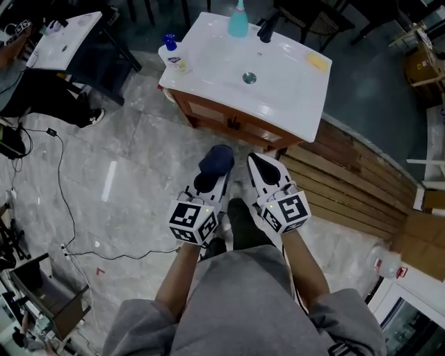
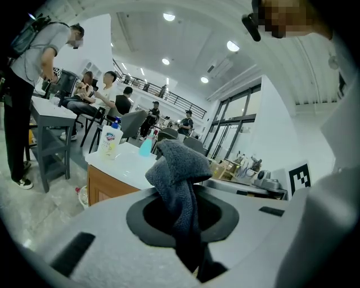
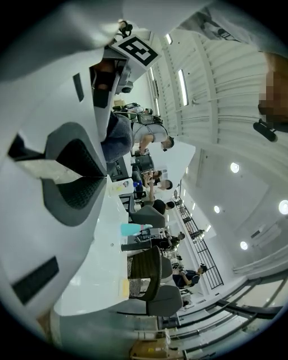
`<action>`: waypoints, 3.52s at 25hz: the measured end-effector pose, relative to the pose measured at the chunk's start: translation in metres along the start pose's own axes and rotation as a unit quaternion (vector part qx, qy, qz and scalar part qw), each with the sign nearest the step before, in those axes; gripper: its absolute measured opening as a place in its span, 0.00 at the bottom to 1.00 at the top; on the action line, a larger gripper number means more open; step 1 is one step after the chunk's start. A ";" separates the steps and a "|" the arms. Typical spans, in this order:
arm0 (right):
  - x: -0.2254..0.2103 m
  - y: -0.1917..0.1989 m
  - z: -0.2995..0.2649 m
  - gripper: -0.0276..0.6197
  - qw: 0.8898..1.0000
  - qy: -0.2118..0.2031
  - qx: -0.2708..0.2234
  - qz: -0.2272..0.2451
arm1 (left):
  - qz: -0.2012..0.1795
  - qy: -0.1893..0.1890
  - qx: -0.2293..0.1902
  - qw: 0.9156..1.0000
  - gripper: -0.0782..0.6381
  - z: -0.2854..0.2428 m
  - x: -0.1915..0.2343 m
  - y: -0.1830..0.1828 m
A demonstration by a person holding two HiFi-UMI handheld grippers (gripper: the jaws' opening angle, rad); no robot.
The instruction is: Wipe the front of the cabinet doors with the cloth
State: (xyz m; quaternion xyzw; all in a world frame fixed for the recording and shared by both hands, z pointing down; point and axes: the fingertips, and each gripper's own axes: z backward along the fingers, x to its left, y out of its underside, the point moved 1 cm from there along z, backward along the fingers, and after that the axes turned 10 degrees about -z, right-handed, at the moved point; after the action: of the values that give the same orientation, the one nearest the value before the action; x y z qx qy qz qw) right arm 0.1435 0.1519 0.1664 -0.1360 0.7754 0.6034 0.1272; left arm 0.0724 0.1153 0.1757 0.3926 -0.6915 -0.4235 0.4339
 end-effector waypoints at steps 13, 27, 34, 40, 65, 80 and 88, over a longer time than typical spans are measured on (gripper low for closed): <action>-0.064 0.020 -0.061 0.06 0.999 -0.029 0.040 -0.017 | 0.032 -0.050 0.002 0.998 0.19 -0.073 0.044 0.021; -0.077 0.072 -0.112 0.06 0.998 -0.007 0.066 -0.019 | 0.070 -0.056 0.016 0.996 0.19 -0.091 0.098 0.082; -0.076 0.084 -0.112 0.06 0.997 -0.001 0.072 -0.011 | 0.134 -0.035 -0.018 0.990 0.19 -0.103 0.103 0.094; -0.086 0.106 -0.112 0.06 0.996 -0.001 0.087 -0.015 | 0.175 -0.029 -0.059 0.982 0.19 -0.119 0.116 0.115; -0.133 0.170 -0.129 0.06 0.990 -0.022 0.138 -0.001 | 0.355 -0.022 -0.187 0.916 0.18 -0.224 0.164 0.204; -0.137 0.198 -0.140 0.06 0.989 -0.018 0.148 -0.023 | 0.368 -0.076 -0.124 0.918 0.18 -0.240 0.185 0.233; -0.143 0.216 -0.147 0.06 0.988 -0.013 0.149 -0.027 | 0.401 -0.105 -0.094 0.905 0.18 -0.257 0.208 0.292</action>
State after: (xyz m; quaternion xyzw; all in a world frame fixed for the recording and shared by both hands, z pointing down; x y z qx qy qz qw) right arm 0.1929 0.0680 0.4476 -0.1283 0.8510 0.4793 0.1721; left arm 0.1956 -0.0397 0.5699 -0.0071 -0.7890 -0.3157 0.5270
